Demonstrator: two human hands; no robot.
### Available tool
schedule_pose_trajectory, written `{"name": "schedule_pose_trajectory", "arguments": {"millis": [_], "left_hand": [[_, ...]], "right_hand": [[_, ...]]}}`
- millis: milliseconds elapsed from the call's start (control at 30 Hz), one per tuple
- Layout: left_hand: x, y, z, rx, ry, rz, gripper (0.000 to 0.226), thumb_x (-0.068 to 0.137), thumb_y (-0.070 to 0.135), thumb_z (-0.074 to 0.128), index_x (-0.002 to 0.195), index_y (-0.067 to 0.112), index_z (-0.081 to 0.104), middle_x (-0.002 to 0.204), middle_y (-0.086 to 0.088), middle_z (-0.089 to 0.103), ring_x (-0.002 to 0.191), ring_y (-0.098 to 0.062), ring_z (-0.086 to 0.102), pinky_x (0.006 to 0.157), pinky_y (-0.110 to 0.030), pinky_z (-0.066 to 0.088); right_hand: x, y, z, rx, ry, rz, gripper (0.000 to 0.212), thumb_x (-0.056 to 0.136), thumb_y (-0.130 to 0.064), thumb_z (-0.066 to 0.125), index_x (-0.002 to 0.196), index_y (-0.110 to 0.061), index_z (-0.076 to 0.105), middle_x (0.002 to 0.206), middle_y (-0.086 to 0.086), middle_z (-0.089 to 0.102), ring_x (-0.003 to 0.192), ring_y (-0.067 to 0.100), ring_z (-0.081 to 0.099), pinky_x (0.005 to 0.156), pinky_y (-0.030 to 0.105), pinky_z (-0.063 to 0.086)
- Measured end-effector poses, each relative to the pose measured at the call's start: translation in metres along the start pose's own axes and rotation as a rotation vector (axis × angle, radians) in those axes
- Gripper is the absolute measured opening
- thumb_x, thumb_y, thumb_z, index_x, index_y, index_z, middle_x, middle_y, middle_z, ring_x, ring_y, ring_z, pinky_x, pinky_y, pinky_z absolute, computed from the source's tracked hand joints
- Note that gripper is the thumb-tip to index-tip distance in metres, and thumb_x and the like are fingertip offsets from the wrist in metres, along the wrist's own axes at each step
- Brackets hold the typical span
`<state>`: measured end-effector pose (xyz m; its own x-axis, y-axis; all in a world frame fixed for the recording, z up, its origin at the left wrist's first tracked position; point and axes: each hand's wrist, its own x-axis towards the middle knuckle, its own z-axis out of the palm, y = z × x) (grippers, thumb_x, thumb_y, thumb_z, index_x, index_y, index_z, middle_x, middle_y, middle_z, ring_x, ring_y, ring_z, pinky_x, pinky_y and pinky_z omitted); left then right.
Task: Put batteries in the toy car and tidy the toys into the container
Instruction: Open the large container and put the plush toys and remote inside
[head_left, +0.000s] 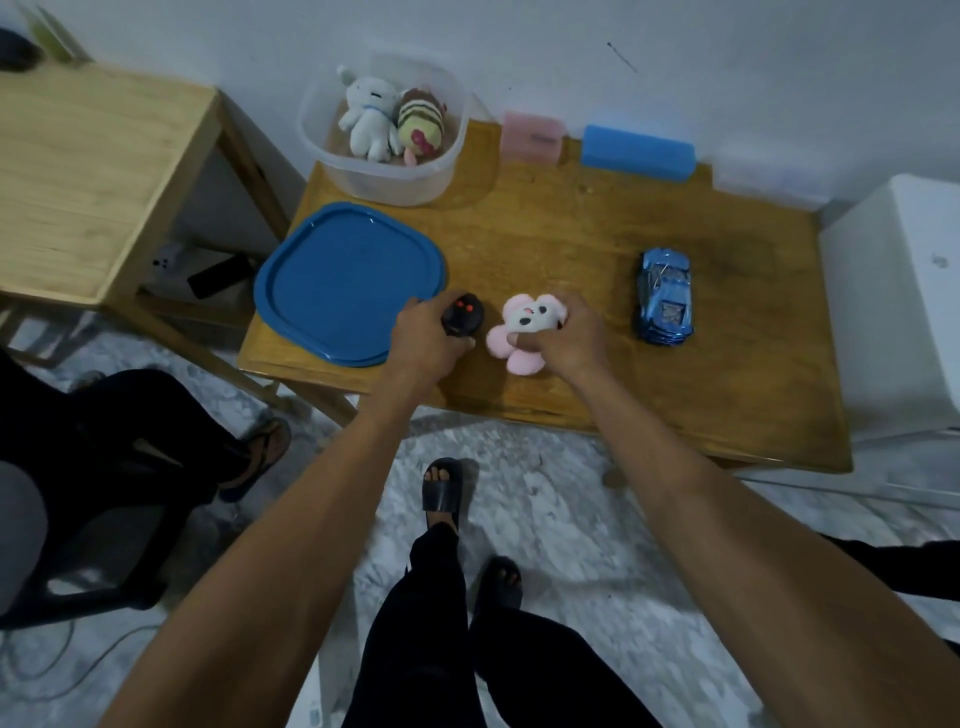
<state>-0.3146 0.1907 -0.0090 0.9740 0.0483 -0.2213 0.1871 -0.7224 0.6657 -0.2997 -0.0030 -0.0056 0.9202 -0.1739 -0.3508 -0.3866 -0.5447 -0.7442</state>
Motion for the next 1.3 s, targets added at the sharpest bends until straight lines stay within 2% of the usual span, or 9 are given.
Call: {"name": "schedule_pose_trajectory", "arguments": {"millis": [200,333,467,600,700,800,1000,1100,1300], "left_hand": [[0.028,0.017,-0.025,-0.643,0.064,-0.13,0.072,0.077,0.009,0.084,0.142,0.025,0.057,0.117,-0.006,0.067,0.109,-0.021,0.065,0.084,-0.029,0.055],[0.057,0.02,-0.053,-0.787,0.064,-0.061,0.07,0.078,0.001,0.081,0.141,0.019,0.058,0.12,-0.014,0.071,0.109,-0.025,0.069,0.088,-0.035,0.059],[0.091,0.016,-0.089,-0.762,0.125,0.02,0.077,0.074,0.007,0.086,0.143,0.021,0.056,0.122,-0.012,0.069,0.108,-0.022,0.069,0.082,-0.034,0.061],[0.134,0.005,-0.128,-0.782,0.123,0.039,0.1,0.057,0.021,0.094,0.146,0.024,0.05,0.122,-0.017,0.068,0.102,-0.02,0.07,0.08,-0.031,0.06],[0.168,-0.005,-0.151,-0.718,0.119,0.051,0.104,0.056,0.02,0.095,0.148,0.024,0.047,0.119,-0.019,0.068,0.096,-0.017,0.07,0.08,-0.029,0.058],[0.195,-0.014,-0.166,-0.653,0.099,0.085,0.104,0.062,0.014,0.094,0.149,0.03,0.041,0.139,-0.016,0.057,0.117,-0.023,0.065,0.094,-0.033,0.057],[0.232,-0.024,-0.175,-0.643,-0.071,0.001,0.062,0.076,-0.006,0.081,0.127,0.021,0.056,0.111,-0.01,0.064,0.099,-0.018,0.066,0.078,-0.04,0.06],[0.246,-0.033,-0.175,-0.582,-0.144,-0.054,0.056,0.075,-0.007,0.081,0.117,0.024,0.061,0.097,-0.007,0.067,0.089,-0.019,0.067,0.069,-0.035,0.06],[0.273,-0.04,-0.177,-0.367,-0.185,-0.163,0.047,0.072,-0.012,0.08,0.104,0.02,0.07,0.095,-0.013,0.066,0.091,-0.025,0.064,0.076,-0.035,0.057]], "right_hand": [[0.015,-0.042,-0.009,0.303,0.02,-0.07,0.066,0.069,-0.015,0.092,0.126,-0.018,0.059,0.123,0.003,0.064,0.111,0.019,0.064,0.085,0.04,0.061],[0.034,-0.081,-0.008,0.377,-0.005,-0.114,0.092,0.072,-0.017,0.09,0.149,-0.016,0.039,0.133,0.005,0.056,0.116,0.015,0.059,0.09,0.034,0.057],[0.063,-0.127,-0.002,0.423,-0.021,-0.215,0.065,0.073,-0.013,0.088,0.131,-0.009,0.059,0.114,-0.003,0.062,0.096,0.001,0.061,0.072,0.013,0.055],[0.103,-0.173,0.018,0.517,-0.068,-0.244,0.059,0.071,-0.011,0.088,0.124,-0.017,0.062,0.124,0.004,0.064,0.116,0.017,0.063,0.096,0.044,0.057],[0.132,-0.201,0.034,0.578,-0.141,-0.213,0.07,0.073,-0.008,0.087,0.135,-0.021,0.056,0.137,0.006,0.058,0.122,0.022,0.06,0.096,0.049,0.057],[0.16,-0.217,0.048,0.568,-0.198,-0.191,0.07,0.074,-0.006,0.084,0.136,-0.026,0.057,0.138,0.004,0.057,0.12,0.021,0.061,0.094,0.049,0.058],[0.19,-0.224,0.061,0.451,-0.228,-0.147,0.076,0.064,-0.009,0.083,0.133,-0.028,0.06,0.133,0.002,0.059,0.118,0.021,0.062,0.094,0.049,0.058],[0.196,-0.223,0.062,0.268,-0.269,-0.225,0.072,0.075,-0.004,0.081,0.14,-0.022,0.055,0.131,-0.004,0.054,0.117,0.013,0.055,0.098,0.033,0.053],[0.214,-0.235,0.078,-0.063,-0.376,-0.305,0.072,0.081,-0.003,0.077,0.143,-0.03,0.051,0.152,0.0,0.046,0.129,0.018,0.051,0.088,0.018,0.04]]}}
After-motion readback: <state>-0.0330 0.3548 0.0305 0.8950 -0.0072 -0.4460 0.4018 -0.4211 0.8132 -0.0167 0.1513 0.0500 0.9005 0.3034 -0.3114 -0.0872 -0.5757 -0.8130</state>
